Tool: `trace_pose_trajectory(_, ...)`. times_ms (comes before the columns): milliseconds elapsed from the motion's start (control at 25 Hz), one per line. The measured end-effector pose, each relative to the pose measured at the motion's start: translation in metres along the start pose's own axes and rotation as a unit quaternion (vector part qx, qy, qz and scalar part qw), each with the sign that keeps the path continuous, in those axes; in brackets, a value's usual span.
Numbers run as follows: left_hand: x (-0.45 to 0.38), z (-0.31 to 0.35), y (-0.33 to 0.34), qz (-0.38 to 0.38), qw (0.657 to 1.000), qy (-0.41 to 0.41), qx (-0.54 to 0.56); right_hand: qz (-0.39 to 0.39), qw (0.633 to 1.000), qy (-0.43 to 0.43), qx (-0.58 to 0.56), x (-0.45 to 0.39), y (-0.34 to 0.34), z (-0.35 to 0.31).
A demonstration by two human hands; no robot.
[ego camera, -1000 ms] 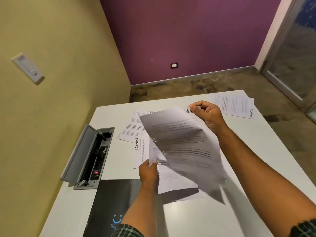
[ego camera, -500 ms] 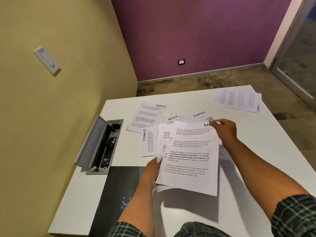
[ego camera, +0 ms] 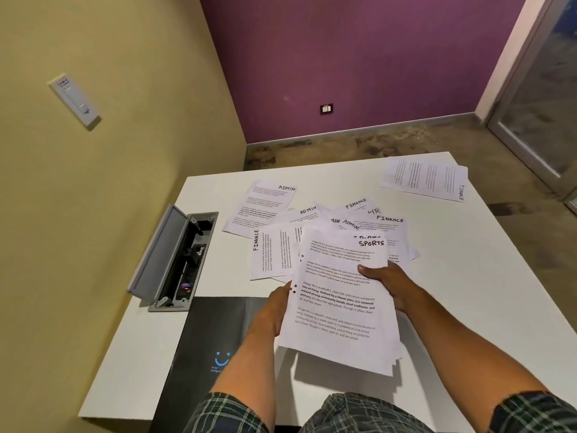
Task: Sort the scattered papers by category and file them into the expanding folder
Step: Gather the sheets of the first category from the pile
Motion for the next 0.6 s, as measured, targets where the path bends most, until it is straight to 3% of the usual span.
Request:
trace_pose_trajectory(120, -0.002, 0.008, 0.003, -0.013, 0.999, 0.027, 0.029, 0.031, 0.997, -0.055, 0.052, 0.005, 0.01, -0.015)
trace_pose_trajectory(360, -0.014, 0.029, 0.008, 0.002, 0.985, 0.161, -0.065, 0.023, 0.972, -0.156, 0.174, 0.012, 0.032, -0.067)
trace_pose_trajectory(600, -0.017, 0.029, 0.006, 0.033, 0.978, 0.177, -0.105, 0.045, 0.964, -0.182, 0.186, 0.012, 0.02, -0.056)
Point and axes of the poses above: each hand's wrist, its own x-axis away from the middle knuckle, its own y-axis out of the palm, z = x × y, the point moved 3 cm from there along -x, towards the middle knuckle, and after that the axes turned 5 degrees about -z, right-handed, at the moved point
